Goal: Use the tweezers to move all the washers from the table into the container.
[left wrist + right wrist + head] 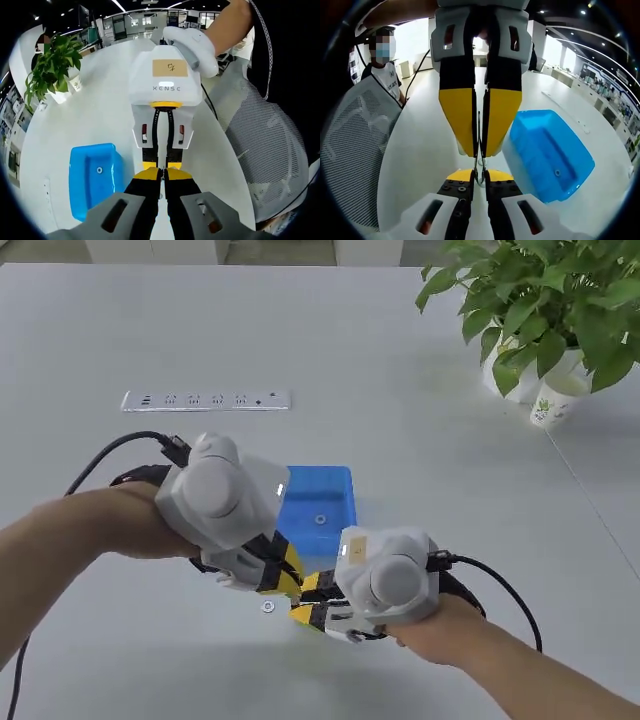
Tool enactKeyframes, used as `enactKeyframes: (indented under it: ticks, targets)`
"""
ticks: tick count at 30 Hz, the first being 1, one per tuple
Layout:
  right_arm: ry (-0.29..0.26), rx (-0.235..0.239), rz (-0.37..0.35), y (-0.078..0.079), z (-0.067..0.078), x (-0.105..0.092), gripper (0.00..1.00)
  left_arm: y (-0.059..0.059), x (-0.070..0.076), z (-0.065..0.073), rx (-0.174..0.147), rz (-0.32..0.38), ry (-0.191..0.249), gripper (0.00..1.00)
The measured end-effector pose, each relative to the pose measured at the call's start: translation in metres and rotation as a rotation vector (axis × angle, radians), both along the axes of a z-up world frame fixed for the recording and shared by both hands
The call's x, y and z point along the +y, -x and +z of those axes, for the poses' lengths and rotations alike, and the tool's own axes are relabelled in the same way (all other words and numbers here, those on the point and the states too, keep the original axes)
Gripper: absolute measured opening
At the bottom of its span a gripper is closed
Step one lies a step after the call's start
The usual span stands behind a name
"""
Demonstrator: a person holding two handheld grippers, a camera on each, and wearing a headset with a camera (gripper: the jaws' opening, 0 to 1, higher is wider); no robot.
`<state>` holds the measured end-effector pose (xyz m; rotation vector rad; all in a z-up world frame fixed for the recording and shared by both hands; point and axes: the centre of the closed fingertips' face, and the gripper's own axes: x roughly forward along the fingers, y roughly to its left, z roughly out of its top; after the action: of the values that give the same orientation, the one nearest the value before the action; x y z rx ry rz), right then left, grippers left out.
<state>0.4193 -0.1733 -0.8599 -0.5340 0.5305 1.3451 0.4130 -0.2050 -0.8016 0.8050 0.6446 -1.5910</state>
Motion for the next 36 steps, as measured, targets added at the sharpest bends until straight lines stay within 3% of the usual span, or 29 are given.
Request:
enactKeyframes:
  ticks: [15, 36]
  targets:
    - [-0.001, -0.005, 0.006, 0.002, 0.007, 0.002, 0.11, 0.001, 0.003, 0.006, 0.007, 0.006, -0.007, 0.06]
    - [-0.021, -0.016, -0.008, -0.004, 0.043, -0.001, 0.11, -0.002, -0.002, 0.043, -0.001, 0.018, 0.016, 0.06]
